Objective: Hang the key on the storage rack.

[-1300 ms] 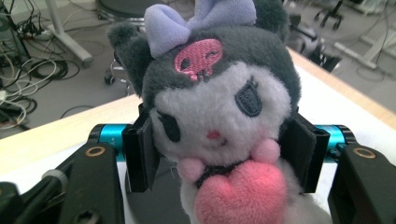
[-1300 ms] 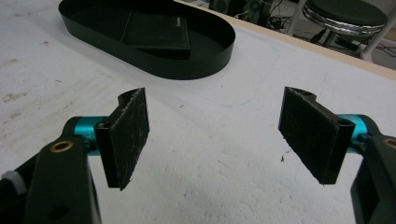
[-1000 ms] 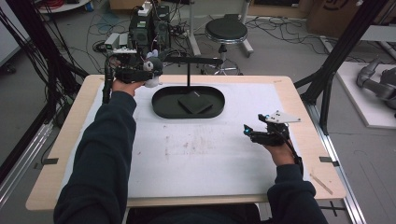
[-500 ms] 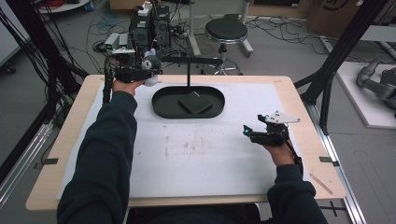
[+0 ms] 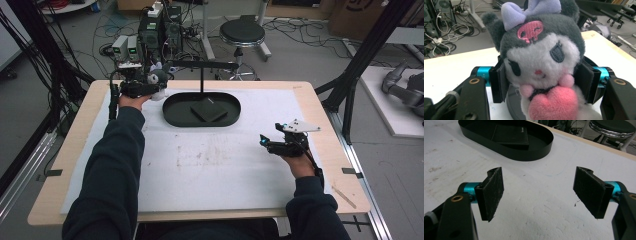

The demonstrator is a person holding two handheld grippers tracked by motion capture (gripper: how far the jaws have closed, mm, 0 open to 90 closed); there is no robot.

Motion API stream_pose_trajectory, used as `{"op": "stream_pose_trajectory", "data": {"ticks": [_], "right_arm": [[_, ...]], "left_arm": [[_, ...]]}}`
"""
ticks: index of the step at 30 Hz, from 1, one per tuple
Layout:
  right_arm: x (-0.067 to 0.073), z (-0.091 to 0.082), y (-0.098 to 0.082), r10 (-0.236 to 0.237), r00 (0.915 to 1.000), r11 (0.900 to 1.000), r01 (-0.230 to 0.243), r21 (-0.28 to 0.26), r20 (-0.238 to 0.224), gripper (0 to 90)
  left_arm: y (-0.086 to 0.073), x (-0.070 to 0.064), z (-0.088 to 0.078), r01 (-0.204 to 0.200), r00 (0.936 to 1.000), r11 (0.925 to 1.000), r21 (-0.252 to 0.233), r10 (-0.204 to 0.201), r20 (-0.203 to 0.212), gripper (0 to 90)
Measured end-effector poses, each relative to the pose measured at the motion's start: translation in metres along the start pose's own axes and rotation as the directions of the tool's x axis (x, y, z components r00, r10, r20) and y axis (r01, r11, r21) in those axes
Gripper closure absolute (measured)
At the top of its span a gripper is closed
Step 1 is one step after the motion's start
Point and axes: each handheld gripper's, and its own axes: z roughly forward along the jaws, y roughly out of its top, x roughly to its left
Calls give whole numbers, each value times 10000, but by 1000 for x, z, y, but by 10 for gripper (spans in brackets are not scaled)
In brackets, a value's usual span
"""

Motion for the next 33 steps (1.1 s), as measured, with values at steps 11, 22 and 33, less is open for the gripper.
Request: {"op": "stream_pose_trajectory", "data": {"ticks": [11,22,33], "right_arm": [[2,0,0,-1,10000,10000,1,33,-18,250],[1,1,0,14,10000,10000,-14,33,-36,250],[1,-1,0,47,10000,10000,-47,14,-46,250]], "left_arm": [[-21,-9,9,-1327,9908,9907,291,1334,-226,369],[-25,-22,27,-1970,9711,9762,904,2070,-1185,369],[-20,-36,39,-2245,9548,9676,1159,2422,-1726,345]]}}
